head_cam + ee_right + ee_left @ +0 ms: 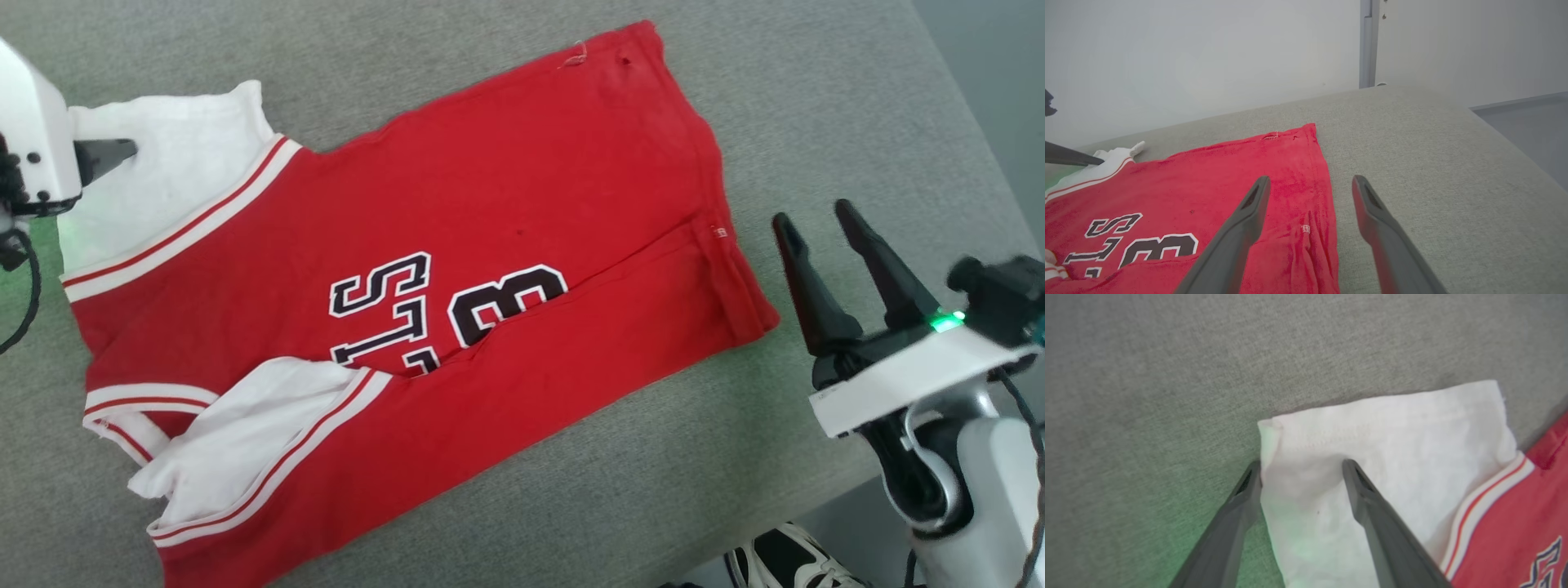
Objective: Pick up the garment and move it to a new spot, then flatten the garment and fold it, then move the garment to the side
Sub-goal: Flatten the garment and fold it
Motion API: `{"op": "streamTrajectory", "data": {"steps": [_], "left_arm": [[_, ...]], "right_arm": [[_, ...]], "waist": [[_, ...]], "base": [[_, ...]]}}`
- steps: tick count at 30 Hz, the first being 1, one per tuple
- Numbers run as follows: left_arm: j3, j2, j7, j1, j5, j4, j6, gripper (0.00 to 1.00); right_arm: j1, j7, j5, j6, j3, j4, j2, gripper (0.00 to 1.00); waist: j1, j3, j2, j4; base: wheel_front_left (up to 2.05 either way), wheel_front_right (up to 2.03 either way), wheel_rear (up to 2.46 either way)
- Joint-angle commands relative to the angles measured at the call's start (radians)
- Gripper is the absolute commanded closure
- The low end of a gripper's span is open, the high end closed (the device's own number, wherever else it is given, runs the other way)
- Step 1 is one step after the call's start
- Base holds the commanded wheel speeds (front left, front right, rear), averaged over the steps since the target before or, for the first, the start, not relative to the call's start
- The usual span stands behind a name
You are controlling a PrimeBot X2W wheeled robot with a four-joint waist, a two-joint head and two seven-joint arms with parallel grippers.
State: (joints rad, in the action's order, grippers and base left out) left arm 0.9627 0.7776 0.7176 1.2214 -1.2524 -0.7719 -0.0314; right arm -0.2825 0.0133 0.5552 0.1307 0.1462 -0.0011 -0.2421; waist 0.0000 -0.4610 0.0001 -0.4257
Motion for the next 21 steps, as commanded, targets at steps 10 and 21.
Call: {"op": "streamTrajectory", "data": {"steps": [10,21], "left_arm": [[0.008,-0.072,-0.021,0.037,0.01,0.002,-0.039,1.0],[0.0,-0.166,-0.099,0.092,0.014,-0.02,-0.08,1.0]], "right_arm": [[-0.288,0.305,0.045,0.0,0.138,0.128,-0.165,0.0],[-0.71,0.546,0.162,0.0,0.247,0.501,-0.241,0.0]], "waist": [[0.0,-0.054,-0.0001,0.076],[0.0,-0.113,-0.0001,0.207]], "base": [[0.0,0.0,0.0],[0.0,0.0,0.0]]}}
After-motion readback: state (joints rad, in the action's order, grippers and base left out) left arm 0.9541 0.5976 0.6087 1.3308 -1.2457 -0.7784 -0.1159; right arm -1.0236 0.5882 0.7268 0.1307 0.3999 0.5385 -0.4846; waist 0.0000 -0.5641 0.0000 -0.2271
